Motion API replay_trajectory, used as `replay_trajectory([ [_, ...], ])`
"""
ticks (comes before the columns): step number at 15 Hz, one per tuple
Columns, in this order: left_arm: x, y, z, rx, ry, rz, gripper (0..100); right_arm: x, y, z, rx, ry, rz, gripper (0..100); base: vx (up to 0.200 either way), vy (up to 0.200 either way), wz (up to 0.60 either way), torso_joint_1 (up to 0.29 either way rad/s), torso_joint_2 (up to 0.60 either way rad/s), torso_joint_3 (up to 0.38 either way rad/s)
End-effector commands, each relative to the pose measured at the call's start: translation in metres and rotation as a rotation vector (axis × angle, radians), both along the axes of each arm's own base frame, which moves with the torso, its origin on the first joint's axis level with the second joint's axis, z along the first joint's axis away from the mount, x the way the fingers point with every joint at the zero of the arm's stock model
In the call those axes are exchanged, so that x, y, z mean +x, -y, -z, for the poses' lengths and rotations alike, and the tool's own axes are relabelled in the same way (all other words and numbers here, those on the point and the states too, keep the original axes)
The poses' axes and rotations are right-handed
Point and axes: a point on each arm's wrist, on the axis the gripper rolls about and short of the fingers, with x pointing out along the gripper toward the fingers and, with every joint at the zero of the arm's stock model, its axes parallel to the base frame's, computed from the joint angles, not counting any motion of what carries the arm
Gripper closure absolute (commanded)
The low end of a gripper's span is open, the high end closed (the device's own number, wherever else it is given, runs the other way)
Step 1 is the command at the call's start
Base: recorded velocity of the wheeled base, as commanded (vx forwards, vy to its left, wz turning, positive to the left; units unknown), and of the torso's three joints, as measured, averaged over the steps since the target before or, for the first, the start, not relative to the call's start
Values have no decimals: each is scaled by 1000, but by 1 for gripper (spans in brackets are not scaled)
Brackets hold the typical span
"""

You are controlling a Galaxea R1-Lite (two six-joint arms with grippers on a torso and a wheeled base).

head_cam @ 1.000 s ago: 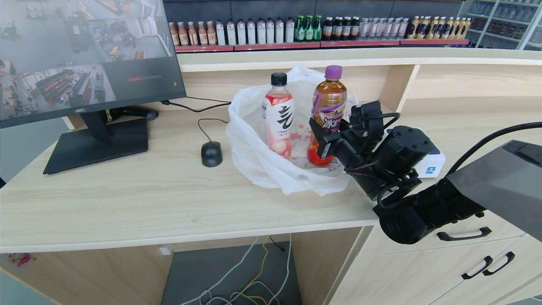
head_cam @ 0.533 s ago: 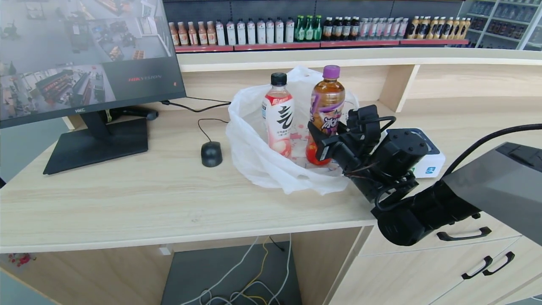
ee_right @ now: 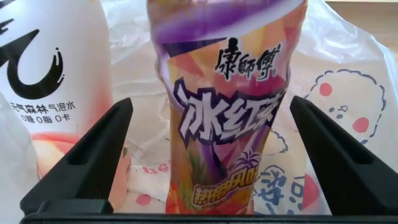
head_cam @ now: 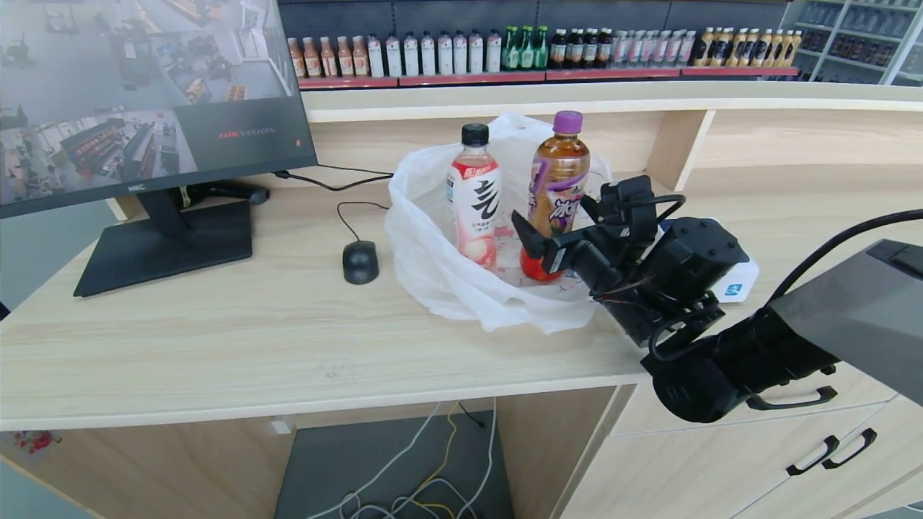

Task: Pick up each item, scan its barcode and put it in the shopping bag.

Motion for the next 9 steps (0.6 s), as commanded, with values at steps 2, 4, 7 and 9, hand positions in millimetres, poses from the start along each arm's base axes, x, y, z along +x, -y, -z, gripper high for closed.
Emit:
replay_trajectory([
  [2,0,0,0,0,1,-1,0,-22,13,-25,36,30,1,0,0,0,0,0,0,0],
  [4,0,0,0,0,1,-1,0,-42,28,-38,72,22,25,0,0,0,0,0,0,0],
  [7,0,0,0,0,1,-1,0,-74,62,-54,97,34,79,0,0,0,0,0,0,0],
  [9,0,0,0,0,1,-1,0,-110,97,-61,100,48,142,0,0,0,0,0,0,0],
])
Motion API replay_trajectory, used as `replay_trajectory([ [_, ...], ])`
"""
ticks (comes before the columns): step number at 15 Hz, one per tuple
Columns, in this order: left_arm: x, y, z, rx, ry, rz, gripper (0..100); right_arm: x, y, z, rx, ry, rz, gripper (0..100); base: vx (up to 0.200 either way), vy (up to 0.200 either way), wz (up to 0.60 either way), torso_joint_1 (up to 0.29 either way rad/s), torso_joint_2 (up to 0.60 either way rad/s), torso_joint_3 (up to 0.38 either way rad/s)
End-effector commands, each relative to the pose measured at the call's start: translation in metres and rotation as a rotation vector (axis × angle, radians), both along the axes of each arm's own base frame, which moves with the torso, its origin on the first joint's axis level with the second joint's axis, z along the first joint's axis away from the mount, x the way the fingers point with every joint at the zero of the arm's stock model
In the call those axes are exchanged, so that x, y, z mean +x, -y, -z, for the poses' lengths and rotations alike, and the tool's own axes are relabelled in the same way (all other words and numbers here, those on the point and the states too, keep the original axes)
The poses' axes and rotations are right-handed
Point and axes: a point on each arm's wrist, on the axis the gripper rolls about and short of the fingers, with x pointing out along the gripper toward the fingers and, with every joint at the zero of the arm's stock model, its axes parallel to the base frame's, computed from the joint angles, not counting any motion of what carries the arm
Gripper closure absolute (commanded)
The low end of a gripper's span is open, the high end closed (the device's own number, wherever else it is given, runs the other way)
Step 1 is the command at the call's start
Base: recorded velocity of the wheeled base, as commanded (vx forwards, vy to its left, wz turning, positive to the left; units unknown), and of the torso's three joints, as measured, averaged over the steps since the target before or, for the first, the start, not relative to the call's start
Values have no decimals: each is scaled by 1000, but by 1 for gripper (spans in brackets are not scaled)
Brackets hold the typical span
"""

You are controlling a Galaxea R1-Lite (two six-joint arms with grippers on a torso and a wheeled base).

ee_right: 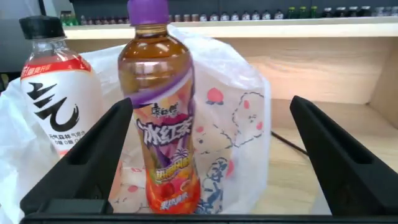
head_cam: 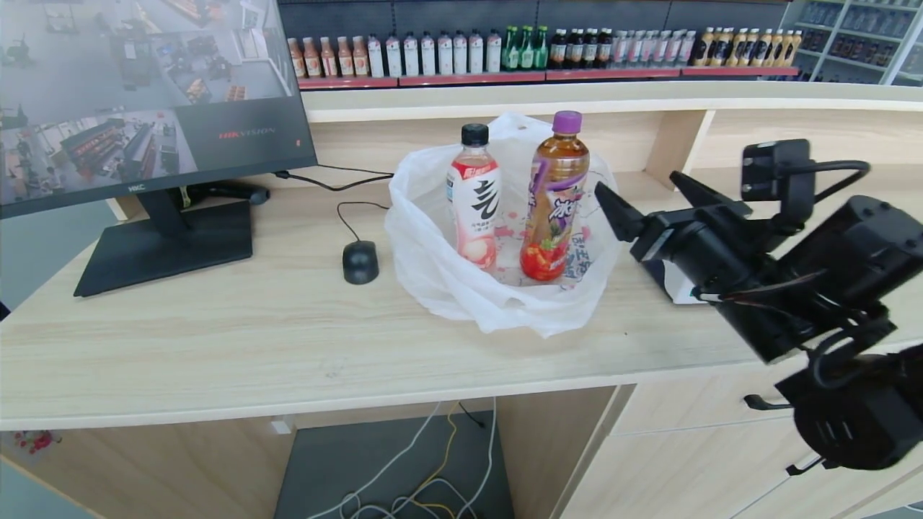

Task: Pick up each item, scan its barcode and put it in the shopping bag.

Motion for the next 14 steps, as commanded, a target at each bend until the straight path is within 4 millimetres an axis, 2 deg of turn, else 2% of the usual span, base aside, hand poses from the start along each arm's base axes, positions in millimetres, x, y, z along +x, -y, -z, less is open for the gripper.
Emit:
replay_trajectory([
  [1,0,0,0,0,1,1,0,-63,46,-21,25,56,71,0,0,0,0,0,0,0],
  [2,0,0,0,0,1,1,0,-87,57,-19,31,64,79,0,0,0,0,0,0,0],
  [3,0,0,0,0,1,0,0,-102,64,-16,33,60,87,0,0,0,0,0,0,0],
  [4,0,0,0,3,-1,1,0,-139,77,0,26,35,98,0,0,0,0,0,0,0],
  [6,0,0,0,1,1,1,0,-178,91,28,7,-13,103,0,0,0,0,0,0,0],
  [8,0,0,0,1,2,1,0,-194,95,30,8,-28,103,0,0,0,0,0,0,0],
  [10,0,0,0,1,2,0,0,-211,100,41,-26,-115,95,0,0,0,0,0,0,0],
  [14,0,0,0,1,1,1,0,-268,118,94,-126,-347,45,0,0,0,0,0,0,0],
])
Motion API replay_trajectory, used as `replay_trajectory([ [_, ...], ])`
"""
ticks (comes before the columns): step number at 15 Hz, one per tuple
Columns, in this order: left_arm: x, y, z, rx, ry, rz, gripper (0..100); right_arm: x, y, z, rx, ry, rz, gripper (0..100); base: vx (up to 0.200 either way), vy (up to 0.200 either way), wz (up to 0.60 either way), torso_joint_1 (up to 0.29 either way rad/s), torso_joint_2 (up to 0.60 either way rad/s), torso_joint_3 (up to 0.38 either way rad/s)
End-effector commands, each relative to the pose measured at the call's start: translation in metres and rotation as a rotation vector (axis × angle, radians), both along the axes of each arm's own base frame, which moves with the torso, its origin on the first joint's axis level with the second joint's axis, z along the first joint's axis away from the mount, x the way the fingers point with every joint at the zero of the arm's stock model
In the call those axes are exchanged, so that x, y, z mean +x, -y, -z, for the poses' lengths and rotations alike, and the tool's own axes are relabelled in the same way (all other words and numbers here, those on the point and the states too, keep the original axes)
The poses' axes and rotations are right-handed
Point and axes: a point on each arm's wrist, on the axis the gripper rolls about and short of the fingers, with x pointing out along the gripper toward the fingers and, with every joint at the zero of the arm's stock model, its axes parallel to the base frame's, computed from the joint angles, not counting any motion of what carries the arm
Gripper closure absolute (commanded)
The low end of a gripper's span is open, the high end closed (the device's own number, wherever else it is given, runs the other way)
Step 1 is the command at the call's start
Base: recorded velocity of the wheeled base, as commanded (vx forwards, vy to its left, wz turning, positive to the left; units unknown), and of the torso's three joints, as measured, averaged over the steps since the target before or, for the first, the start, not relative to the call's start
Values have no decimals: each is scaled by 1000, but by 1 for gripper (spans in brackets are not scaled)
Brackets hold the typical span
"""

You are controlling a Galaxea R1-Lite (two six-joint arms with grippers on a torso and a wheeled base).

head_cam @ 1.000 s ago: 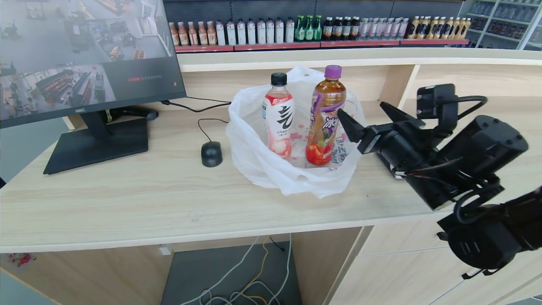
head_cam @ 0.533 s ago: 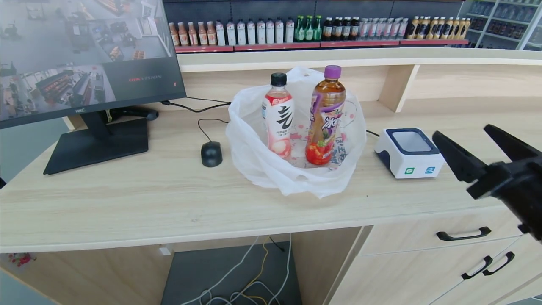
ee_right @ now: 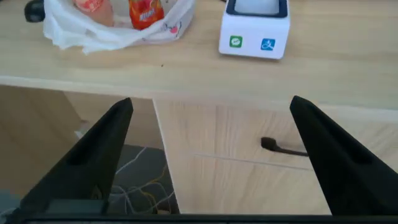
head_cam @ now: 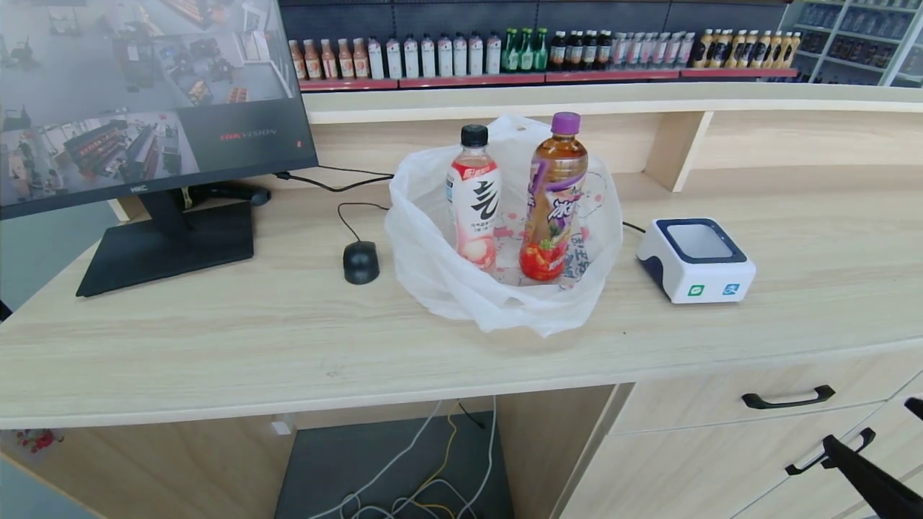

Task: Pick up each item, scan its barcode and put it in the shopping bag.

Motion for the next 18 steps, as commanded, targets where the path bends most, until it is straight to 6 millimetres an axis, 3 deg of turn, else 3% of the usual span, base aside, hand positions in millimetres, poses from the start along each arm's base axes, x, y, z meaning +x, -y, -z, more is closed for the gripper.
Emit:
replay_trajectory([
  [1,0,0,0,0,0,0,0,-54,17,35,-15,-15,-28,0,0,0,0,0,0,0],
  [2,0,0,0,0,0,0,0,-54,17,35,-15,-15,-28,0,0,0,0,0,0,0],
  [3,0,0,0,-2,2,-2,0,-73,23,60,-36,-36,-34,0,0,0,0,0,0,0],
  [7,0,0,0,-2,2,0,0,-70,22,62,-43,-78,-39,0,0,0,0,0,0,0],
  [12,0,0,0,-3,2,-2,0,-69,19,61,-38,-107,164,0,0,0,0,0,0,0],
  [18,0,0,0,-3,2,-2,0,-72,17,62,-6,-87,278,0,0,0,0,0,0,0],
])
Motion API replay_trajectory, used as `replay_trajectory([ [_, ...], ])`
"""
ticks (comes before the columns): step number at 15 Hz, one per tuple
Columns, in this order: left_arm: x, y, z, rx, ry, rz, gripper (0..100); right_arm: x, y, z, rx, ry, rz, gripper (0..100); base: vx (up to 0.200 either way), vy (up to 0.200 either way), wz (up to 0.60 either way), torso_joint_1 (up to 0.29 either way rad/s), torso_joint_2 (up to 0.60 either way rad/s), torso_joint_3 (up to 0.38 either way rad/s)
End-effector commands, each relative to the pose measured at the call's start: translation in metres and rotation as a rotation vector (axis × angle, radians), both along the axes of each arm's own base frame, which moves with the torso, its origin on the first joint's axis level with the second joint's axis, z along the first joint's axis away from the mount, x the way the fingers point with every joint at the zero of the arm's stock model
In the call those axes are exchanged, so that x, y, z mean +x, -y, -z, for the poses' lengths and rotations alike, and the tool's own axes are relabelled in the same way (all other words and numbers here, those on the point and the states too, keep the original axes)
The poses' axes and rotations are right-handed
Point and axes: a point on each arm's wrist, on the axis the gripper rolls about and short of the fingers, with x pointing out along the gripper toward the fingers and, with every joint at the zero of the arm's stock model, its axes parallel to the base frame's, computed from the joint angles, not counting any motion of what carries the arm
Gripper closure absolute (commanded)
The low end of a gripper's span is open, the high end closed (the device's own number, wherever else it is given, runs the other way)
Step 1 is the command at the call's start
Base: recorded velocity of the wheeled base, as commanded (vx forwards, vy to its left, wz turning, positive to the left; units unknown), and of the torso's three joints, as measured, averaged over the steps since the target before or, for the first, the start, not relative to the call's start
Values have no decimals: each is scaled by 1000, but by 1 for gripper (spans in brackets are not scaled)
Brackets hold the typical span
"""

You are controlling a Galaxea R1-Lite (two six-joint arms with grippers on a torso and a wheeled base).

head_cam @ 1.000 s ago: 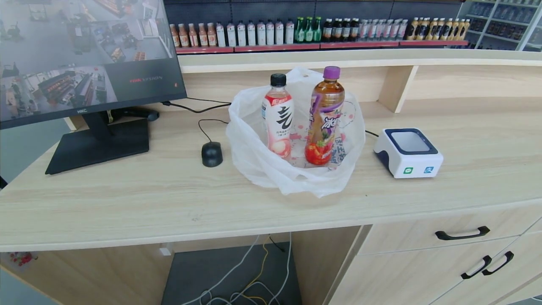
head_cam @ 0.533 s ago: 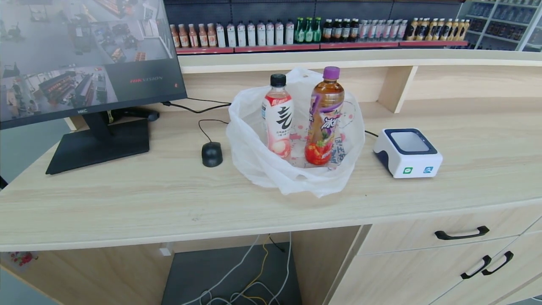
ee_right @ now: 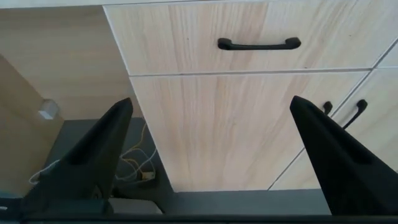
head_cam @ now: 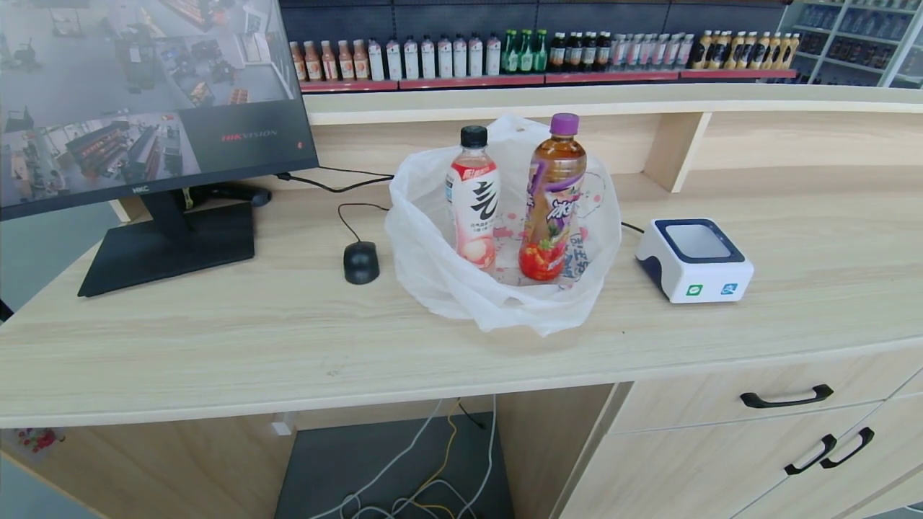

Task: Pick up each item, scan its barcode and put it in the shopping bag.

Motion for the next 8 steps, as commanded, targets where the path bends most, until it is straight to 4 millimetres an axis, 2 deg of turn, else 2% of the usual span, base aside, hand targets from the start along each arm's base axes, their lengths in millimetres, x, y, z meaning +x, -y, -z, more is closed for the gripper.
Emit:
replay_trajectory([
  [1,0,0,0,0,0,1,0,-1,-1,0,-23,17,74,0,0,0,0,0,0,0],
  [4,0,0,0,0,0,0,0,-7,-1,1,-18,92,45,0,0,0,0,0,0,0],
  [8,0,0,0,0,0,0,0,-7,-1,2,16,92,44,0,0,0,0,0,0,0],
])
